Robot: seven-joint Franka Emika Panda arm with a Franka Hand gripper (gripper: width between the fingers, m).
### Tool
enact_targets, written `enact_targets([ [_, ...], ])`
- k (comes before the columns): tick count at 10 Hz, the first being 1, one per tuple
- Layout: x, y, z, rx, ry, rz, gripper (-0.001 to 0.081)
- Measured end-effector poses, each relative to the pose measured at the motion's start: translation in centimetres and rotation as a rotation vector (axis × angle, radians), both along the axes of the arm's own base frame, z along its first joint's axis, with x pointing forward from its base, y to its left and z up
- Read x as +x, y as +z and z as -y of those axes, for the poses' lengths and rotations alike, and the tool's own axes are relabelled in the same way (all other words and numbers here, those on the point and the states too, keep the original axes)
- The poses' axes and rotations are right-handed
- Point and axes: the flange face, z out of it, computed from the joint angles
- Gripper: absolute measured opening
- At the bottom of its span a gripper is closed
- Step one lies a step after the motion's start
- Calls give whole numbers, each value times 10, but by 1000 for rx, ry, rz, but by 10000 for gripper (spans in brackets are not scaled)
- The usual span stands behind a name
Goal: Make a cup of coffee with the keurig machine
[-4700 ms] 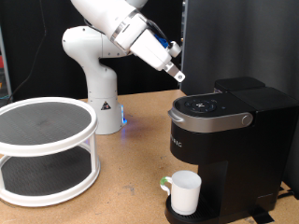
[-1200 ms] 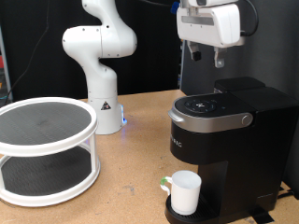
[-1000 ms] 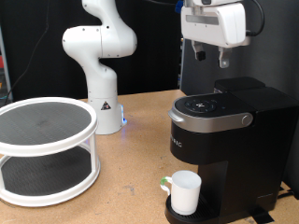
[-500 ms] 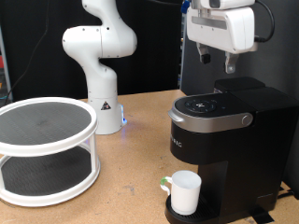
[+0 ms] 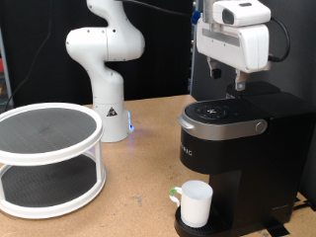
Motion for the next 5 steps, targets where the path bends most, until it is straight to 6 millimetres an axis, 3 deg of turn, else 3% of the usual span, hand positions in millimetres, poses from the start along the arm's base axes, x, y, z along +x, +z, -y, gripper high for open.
enact_targets([
  [1, 0, -4, 0, 0, -2, 8, 779],
  [2, 0, -8, 1, 1, -4, 18, 600],
  [3, -1, -12, 2, 8, -41, 43, 600],
  [4, -2, -17, 4, 15, -86, 66, 415],
  [5, -5, -23, 5, 20, -116, 80, 280],
])
